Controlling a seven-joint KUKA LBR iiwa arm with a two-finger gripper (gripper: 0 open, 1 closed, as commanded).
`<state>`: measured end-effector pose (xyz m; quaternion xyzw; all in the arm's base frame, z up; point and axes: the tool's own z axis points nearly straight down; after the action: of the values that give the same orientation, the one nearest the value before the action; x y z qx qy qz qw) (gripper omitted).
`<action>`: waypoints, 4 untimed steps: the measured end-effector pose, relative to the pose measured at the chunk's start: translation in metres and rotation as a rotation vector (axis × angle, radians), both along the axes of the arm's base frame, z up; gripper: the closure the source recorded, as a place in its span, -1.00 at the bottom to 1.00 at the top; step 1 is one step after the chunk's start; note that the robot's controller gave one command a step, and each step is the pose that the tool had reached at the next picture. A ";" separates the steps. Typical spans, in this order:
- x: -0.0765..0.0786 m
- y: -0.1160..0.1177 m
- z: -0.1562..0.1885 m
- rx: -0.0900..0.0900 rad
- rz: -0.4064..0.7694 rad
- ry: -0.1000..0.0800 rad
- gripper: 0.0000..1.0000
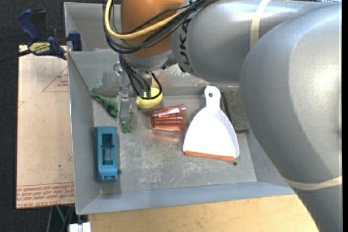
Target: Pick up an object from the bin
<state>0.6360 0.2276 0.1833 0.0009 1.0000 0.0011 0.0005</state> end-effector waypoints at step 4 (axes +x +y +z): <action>-0.079 0.017 -0.113 0.008 0.053 -0.008 -1.00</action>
Offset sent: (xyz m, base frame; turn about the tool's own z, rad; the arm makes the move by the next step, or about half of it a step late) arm -0.0235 0.0249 -0.0728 -0.0609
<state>0.5569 0.2449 0.0706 -0.0258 0.9996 0.0049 0.0047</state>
